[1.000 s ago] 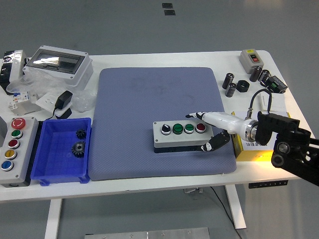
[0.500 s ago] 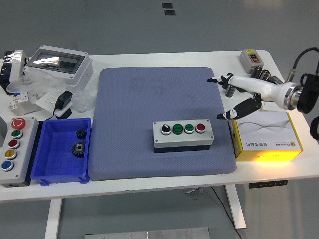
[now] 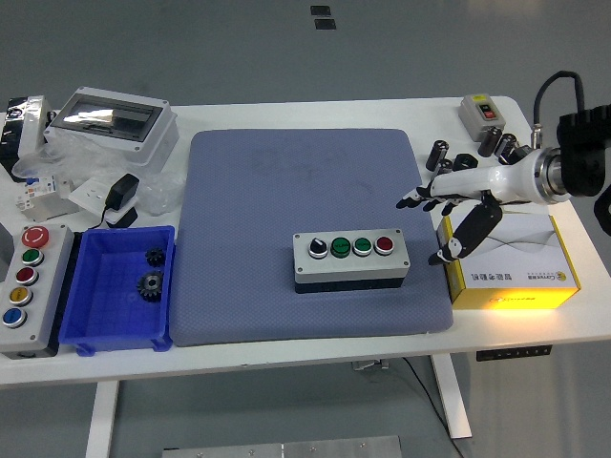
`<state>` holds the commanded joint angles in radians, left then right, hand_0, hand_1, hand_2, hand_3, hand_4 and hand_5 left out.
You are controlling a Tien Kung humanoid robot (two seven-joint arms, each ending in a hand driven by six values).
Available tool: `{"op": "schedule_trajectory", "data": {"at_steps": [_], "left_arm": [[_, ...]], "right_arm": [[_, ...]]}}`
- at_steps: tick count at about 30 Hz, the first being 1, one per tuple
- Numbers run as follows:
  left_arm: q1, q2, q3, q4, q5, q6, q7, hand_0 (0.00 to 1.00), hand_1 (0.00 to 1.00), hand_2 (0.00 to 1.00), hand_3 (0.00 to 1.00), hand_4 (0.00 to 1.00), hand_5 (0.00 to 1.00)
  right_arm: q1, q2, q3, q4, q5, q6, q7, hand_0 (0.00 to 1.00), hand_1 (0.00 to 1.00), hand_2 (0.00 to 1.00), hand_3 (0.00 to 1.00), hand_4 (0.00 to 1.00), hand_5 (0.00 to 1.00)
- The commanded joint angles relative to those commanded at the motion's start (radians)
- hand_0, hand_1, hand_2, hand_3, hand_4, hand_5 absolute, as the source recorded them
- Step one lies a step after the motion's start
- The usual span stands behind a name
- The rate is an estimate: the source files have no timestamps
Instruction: Pick up the button,place it on the desk,press the button,press the button
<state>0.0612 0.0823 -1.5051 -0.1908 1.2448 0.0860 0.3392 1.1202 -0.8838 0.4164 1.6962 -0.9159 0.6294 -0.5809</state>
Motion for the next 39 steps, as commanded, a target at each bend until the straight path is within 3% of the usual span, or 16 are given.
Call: {"op": "schedule_trajectory", "data": {"at_steps": [2,3,8,9,14,15,39], "left_arm": [[-0.001,0.001,-0.001,0.000,0.001,0.000,0.000,0.639,0.540,0.618,0.576,0.635,0.028],[-0.002,0.001,-0.001,0.000,0.002,0.000,0.000,0.638,0.538,0.618,0.577,0.635,0.030],[-0.003,0.002,-0.003,-0.001,0.004,0.000,0.002,0.638,0.538,0.618,0.577,0.635,0.030],[-0.003,0.002,-0.003,-0.001,0.006,0.000,0.002,0.638,0.539,0.618,0.577,0.635,0.031],[-0.005,0.002,-0.004,-0.001,0.007,-0.001,0.002,0.638,0.539,0.618,0.577,0.635,0.031],[-0.004,0.002,-0.004,-0.001,0.008,-0.001,0.002,0.638,0.538,0.618,0.577,0.635,0.029],[-0.007,0.003,0.004,0.004,0.001,-0.006,-0.007,0.637,0.539,0.618,0.577,0.637,0.042]], "right_arm": [[0.026,0.018,-0.030,-0.016,0.005,0.005,-0.006,0.438,0.677,0.750,0.998,0.590,0.280],[0.035,0.028,-0.042,-0.024,0.006,0.006,-0.007,0.151,0.560,0.629,0.998,0.536,0.300],[0.067,0.072,-0.094,-0.056,0.005,0.004,-0.009,0.151,0.560,0.629,0.998,0.536,0.300],[0.071,0.079,-0.103,-0.060,0.004,0.003,-0.009,0.120,0.274,0.460,0.998,0.304,0.090],[0.081,0.109,-0.140,-0.080,0.000,0.002,-0.011,0.120,0.274,0.460,0.998,0.304,0.090],[0.081,0.114,-0.146,-0.083,0.000,0.002,-0.012,0.121,0.244,0.395,0.998,0.332,0.002],[0.024,0.190,-0.209,-0.198,-0.037,-0.029,0.000,0.083,0.237,0.371,0.998,0.289,0.002]]}}
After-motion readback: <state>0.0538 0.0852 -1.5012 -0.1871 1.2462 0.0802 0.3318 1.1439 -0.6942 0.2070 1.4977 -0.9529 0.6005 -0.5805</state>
